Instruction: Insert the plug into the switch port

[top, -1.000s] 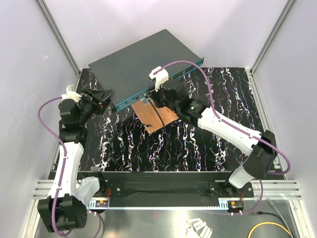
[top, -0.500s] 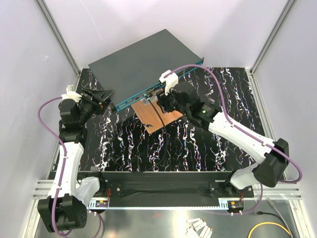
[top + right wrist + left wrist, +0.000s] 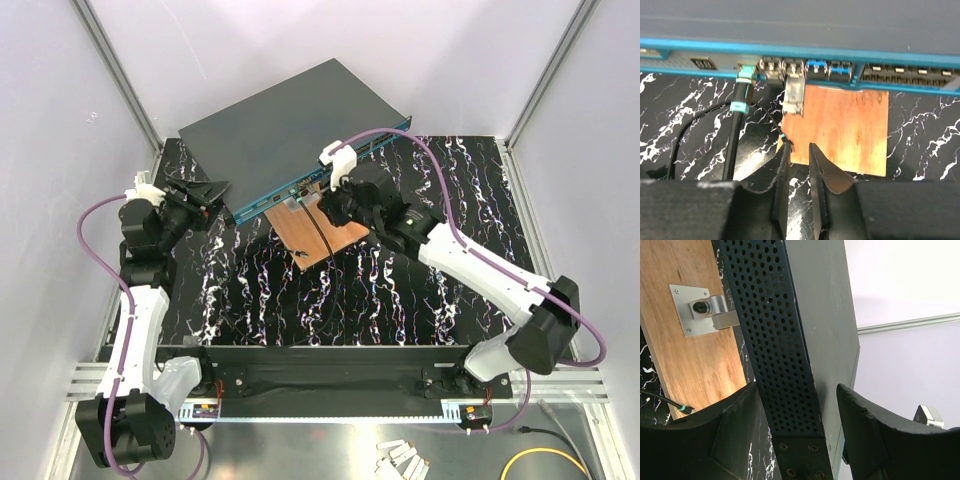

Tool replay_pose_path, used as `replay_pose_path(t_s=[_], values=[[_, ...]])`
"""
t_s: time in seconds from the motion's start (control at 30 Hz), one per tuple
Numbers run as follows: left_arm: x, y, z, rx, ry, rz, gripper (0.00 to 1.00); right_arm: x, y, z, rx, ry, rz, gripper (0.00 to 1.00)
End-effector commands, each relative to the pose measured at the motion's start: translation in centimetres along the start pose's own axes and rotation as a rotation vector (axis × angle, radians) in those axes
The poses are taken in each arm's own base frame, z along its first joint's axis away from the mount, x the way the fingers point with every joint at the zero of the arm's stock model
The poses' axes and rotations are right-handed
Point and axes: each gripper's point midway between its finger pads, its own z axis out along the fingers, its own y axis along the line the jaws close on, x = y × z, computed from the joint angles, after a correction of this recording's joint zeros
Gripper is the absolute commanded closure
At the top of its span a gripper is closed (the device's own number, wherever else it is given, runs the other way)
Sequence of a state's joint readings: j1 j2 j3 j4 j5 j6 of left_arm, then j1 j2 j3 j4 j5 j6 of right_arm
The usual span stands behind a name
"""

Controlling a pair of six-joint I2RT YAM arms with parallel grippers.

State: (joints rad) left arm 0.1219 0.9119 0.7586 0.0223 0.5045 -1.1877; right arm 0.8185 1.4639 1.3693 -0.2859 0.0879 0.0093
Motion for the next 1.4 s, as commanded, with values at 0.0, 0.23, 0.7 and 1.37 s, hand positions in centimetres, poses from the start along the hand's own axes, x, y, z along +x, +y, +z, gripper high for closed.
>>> replay_pose_path(t_s=[0.0, 0.23, 0.7, 1.37], values=[[-0.1, -2.9, -0.3, 0.110, 0.003, 0.046, 0.33, -3.0, 0.2, 0.2, -0.012, -0.073, 0.030, 0.75], [-0.1, -3.0, -0.3, 0.119, 0.007, 0.042, 0.34, -4.1, -0.2, 1.4, 0.020, -0.090, 0.042, 0.78], [0.2, -2.5, -0.3, 0.115, 0.010, 0.034, 0.34, -5.7, -0.2, 3.1, 0.039, -0.114, 0.083, 0.87], [1.3, -1.9, -0.1, 0.109, 0.044, 0.038, 0.38, -8.6, -0.2, 5.0, 0.073, -0.148, 0.174, 0.95]])
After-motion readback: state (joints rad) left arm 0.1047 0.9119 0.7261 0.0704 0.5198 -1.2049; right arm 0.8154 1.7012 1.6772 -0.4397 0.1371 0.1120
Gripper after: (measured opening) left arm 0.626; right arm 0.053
